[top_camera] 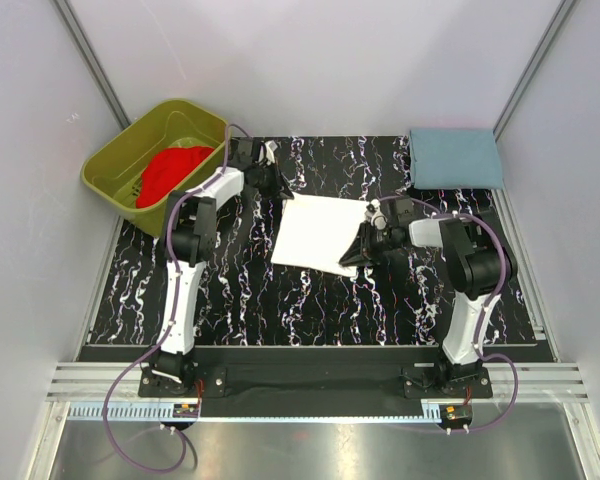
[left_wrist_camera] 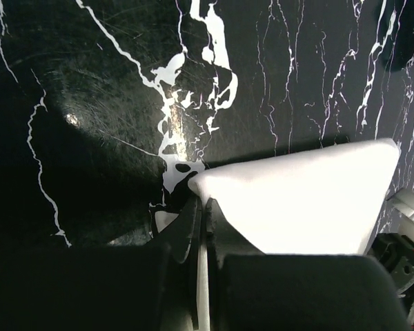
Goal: Fold and stack the t-shirts
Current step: Fold the tshirt
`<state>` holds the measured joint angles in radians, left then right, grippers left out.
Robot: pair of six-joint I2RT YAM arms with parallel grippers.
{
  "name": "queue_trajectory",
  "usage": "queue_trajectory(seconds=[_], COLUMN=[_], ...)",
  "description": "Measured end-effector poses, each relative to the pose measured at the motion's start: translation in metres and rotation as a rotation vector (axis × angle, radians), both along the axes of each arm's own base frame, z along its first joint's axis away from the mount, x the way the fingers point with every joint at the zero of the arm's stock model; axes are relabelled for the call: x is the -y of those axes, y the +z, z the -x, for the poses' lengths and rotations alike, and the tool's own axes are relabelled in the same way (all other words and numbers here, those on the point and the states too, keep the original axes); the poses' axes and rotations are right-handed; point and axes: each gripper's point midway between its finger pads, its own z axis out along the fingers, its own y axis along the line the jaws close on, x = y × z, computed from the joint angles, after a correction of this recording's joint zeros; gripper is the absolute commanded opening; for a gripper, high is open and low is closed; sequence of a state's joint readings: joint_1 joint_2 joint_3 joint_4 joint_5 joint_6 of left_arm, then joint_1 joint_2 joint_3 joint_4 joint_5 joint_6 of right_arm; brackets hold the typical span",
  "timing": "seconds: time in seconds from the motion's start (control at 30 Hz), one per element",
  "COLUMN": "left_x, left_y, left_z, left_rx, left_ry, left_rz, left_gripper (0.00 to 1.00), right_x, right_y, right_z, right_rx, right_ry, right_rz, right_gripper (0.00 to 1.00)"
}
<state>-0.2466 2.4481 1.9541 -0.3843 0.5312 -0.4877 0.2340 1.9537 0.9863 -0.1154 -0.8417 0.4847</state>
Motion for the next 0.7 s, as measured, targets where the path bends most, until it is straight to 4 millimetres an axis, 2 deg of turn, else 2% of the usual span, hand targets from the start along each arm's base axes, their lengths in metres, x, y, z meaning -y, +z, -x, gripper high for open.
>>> queue_trajectory(seconds=[0.23,0.33,0.5,0.6,0.7], left_x=[0.001,0.001,0.001,0.001,0.000], left_y=[-0.003,-0.002,-0.002,-0.003,-0.002], left_z=[-0.002,-0.003,-0.003,-0.003,-0.003], left_rx=[-0.001,0.003,0.001,-0.001,-0.001], left_ry=[0.005,0.006,0.009,0.010,0.012], left_rz=[0.008,0.009,0.011,0.010,0.007], left_gripper=[0.00,0.01,0.00,0.00,0.00], right_x=[0.001,-0.001,-0.015,-0.018,-0.015], right_y=[0.009,0.021,0.040,0.034,0.014], right_z=[0.000,-0.003,-0.017,-0.015,-0.003], right_rx=[0.051,0.075,0.154,0.161,0.125], right_ry=[0.014,0.016,0.039,0.049,0.047], right_rz=[-0.005,0.001,-0.022,-0.023,-0.005], right_gripper=[0.26,0.26,0.26,0.25,0.25])
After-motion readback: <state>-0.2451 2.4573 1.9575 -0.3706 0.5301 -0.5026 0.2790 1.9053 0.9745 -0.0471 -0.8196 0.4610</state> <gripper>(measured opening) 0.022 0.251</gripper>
